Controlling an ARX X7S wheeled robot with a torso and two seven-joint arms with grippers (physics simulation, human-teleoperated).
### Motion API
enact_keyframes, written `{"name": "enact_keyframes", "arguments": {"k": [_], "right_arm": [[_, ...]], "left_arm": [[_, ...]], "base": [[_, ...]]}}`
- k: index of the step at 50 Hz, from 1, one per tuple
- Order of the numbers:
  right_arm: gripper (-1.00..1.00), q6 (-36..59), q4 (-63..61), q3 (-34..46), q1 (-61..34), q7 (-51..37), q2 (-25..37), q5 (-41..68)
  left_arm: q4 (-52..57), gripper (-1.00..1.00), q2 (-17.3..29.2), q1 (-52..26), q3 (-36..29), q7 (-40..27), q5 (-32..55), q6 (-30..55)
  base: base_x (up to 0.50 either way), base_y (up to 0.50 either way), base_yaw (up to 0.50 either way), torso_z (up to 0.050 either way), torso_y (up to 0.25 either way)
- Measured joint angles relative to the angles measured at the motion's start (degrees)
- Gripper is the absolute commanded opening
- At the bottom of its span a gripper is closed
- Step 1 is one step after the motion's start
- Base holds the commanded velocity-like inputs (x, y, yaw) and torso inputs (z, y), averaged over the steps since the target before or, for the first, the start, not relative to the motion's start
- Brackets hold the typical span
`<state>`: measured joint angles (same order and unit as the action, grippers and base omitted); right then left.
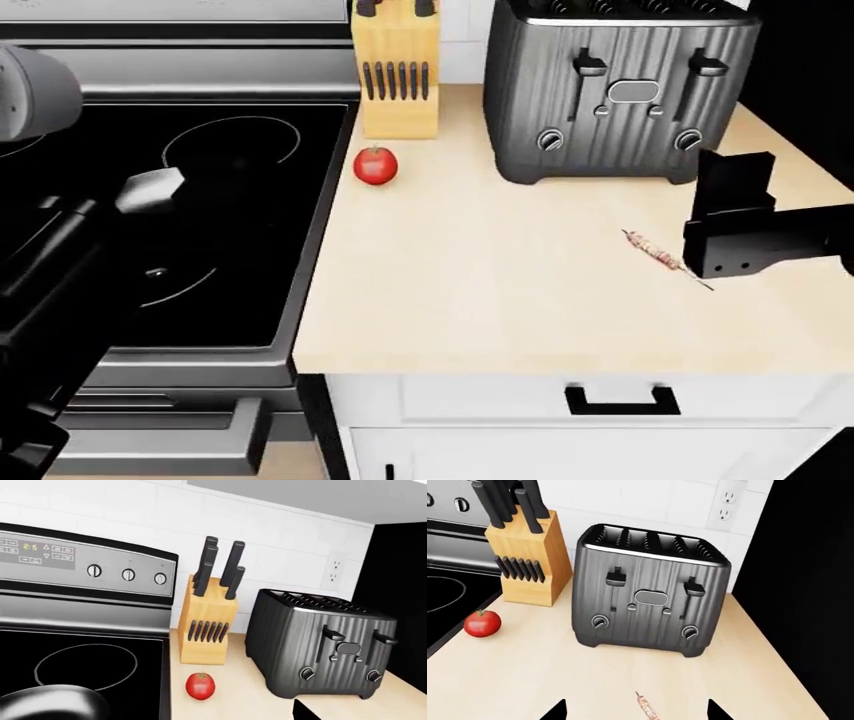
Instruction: Place both pans onto different burners. Then place the tomato and the kebabs on different pans.
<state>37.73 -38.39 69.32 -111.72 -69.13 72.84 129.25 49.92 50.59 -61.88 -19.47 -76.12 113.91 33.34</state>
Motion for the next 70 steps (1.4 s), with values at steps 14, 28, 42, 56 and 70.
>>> {"name": "enact_keyframes", "arguments": {"k": [14,28,42,56,70], "right_arm": [[1.0,-0.9,-0.4,-0.6,1.3,3.4,-1.3,-2.7],[1.0,-0.4,-0.5,-0.6,1.9,4.1,-1.6,-2.5],[1.0,0.3,-0.7,0.2,2.9,3.5,-1.4,0.3],[1.0,5.5,0.8,4.8,4.5,-1.1,-1.4,8.0],[1.0,4.3,-0.1,8.1,9.0,0.0,0.3,12.6]], "left_arm": [[0.1,1.0,0.4,0.3,0.2,0.2,-0.2,-0.4],[-0.1,1.0,0.5,0.8,0.1,0.3,-0.7,-0.6],[-0.1,1.0,0.6,1.1,0.0,0.3,-0.9,-0.8],[0.0,1.0,0.7,1.4,-0.2,0.4,-1.2,-0.9],[0.0,1.0,0.6,1.4,-0.5,0.4,-1.3,-1.0]], "base": [[0.34,0.0,0.0,0.0,0.0],[0.42,0.0,0.0,0.0,0.001],[0.01,0.0,0.0,0.0,0.001],[0.0,0.0,0.0,0.0,0.0],[0.0,0.0,0.0,0.0,0.0]]}}
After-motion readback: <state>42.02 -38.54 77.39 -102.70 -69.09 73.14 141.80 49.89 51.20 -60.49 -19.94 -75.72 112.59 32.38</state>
